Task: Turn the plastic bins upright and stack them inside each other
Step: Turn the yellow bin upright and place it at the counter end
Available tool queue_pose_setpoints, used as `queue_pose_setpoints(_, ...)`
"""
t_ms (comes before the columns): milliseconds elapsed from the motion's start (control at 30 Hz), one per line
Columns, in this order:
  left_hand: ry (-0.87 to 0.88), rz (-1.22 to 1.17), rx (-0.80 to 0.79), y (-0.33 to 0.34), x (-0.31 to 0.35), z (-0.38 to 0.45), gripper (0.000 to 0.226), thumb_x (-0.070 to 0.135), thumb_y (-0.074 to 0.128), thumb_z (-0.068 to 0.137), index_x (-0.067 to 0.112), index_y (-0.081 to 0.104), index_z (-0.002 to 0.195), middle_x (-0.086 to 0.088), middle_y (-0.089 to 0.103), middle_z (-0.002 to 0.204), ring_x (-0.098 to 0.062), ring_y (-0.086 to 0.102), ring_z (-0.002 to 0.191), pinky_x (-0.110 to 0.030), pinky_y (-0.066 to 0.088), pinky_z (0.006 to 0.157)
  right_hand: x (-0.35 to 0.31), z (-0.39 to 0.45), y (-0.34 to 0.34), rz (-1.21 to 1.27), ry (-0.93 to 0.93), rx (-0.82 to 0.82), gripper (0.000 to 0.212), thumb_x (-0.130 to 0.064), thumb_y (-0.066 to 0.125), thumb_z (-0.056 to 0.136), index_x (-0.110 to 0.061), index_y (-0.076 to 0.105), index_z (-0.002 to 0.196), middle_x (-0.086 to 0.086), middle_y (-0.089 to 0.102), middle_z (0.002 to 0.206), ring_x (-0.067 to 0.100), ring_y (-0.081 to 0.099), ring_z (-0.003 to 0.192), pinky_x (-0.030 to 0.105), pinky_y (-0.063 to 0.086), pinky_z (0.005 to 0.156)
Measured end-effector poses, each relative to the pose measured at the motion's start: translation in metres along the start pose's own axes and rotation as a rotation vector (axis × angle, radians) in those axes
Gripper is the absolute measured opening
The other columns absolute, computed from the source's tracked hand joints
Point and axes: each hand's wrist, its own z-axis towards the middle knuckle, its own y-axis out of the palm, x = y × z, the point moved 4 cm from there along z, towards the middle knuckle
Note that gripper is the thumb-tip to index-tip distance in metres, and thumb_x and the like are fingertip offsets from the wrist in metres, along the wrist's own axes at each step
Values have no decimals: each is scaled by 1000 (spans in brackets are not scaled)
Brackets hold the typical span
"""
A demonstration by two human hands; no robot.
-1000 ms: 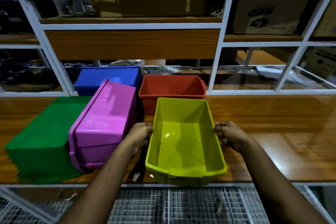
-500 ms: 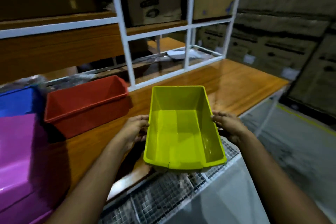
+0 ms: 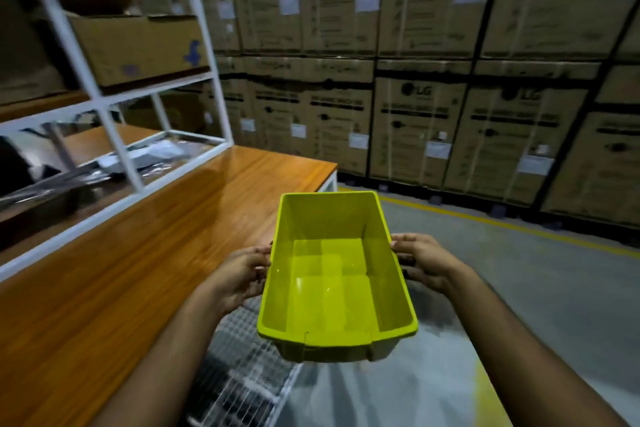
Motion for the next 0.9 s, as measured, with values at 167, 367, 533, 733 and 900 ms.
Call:
queue_pose_setpoints(167, -16, 115, -80, 91, 16, 75, 35, -3, 42, 90, 11, 67, 111, -2, 66, 78, -12, 57, 64, -26, 52, 56, -27, 35, -92, 37, 3, 123, 15, -4, 55, 96, -11, 66, 104, 9, 71, 86, 22, 65, 75, 35, 52, 72)
queue_pose_setpoints(367, -65, 76, -156, 149, 46, 180, 32, -3, 39, 91, 11, 68, 96, -6, 63, 77, -15, 54, 62, -24, 54, 49, -55, 106, -156, 85, 27, 200, 16, -11, 50, 99, -13, 66, 100, 2, 73, 73, 15, 66, 64, 31, 49, 64)
queue_pose_setpoints(533, -88, 40, -189, 170, 77, 280, 29, -1, 37, 93, 9, 63, 100, -1, 72, 66, -8, 66, 51, -22, 54, 45, -85, 193, -182, 121, 35, 221, 17, -12, 49, 100, -14, 66, 98, 0, 72, 72, 16, 62, 69, 30, 47, 65)
queue_pose_setpoints(733, -78, 27, -142, 156, 135, 382, 26, 6, 40, 89, 14, 64, 96, -1, 58, 71, -5, 55, 44, -20, 51, 50, -147, 310, -178, 132, -3, 169, 22, -6, 51, 94, -13, 71, 101, 5, 71, 80, 16, 62, 65, 31, 48, 62)
queue_pose_setpoints(900, 6, 31, -4, 123, 184, 425, 27, 4, 41, 93, 13, 64, 104, 7, 68, 65, -2, 59, 44, -20, 51, 47, -200, 404, -147, 71, -53, 28, 28, 1, 48, 91, -11, 71, 104, 5, 74, 81, 18, 64, 69, 31, 53, 62)
